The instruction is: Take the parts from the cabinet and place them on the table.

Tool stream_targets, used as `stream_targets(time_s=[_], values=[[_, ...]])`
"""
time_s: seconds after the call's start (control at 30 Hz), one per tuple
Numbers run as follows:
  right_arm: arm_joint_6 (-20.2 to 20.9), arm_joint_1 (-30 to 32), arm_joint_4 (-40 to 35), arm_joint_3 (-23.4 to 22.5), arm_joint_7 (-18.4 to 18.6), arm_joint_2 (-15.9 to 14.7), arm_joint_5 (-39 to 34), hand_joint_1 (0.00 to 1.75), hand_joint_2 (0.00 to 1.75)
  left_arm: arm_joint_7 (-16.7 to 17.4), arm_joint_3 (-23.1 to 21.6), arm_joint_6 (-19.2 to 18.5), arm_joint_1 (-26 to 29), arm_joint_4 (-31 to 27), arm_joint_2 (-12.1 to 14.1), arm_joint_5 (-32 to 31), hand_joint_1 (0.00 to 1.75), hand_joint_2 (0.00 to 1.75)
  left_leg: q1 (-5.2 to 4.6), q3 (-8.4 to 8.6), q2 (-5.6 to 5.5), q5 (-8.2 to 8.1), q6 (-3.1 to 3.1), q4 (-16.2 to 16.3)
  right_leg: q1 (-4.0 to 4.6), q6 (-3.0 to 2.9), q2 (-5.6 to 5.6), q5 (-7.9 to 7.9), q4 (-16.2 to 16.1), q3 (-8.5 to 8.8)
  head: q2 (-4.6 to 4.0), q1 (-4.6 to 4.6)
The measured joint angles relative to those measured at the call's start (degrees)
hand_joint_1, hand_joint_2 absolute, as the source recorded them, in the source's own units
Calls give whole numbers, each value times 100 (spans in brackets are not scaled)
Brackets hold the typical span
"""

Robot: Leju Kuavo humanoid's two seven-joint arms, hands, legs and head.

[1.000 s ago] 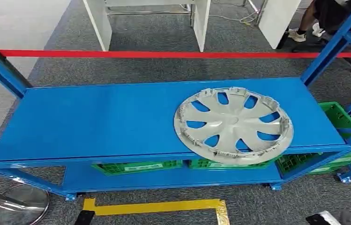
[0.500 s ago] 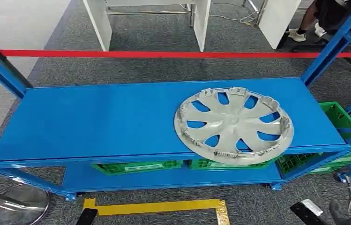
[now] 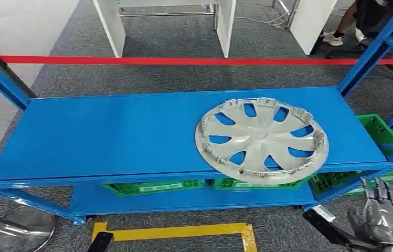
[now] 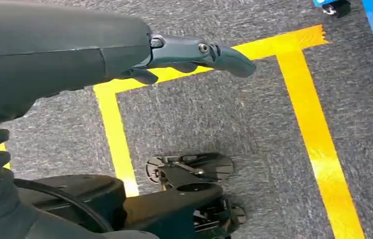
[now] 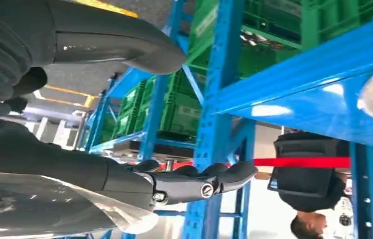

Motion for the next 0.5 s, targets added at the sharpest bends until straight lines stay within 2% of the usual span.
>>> stream_targets(time_s=[0.23, 0.5], values=[[-249, -597, 572, 652, 611, -419, 212, 0, 175, 50, -4, -39, -58, 0, -11, -124, 0, 175, 0, 1, 1, 0, 0, 2, 0, 1, 5, 1, 0, -2, 0, 0], [-293, -1205, 1235, 964, 730, -594, 297, 0, 175, 103, -17, -105, -125, 0, -24, -199, 0, 175, 0, 0, -3, 1, 1, 4, 0, 2, -3, 2, 0, -2, 0, -2]])
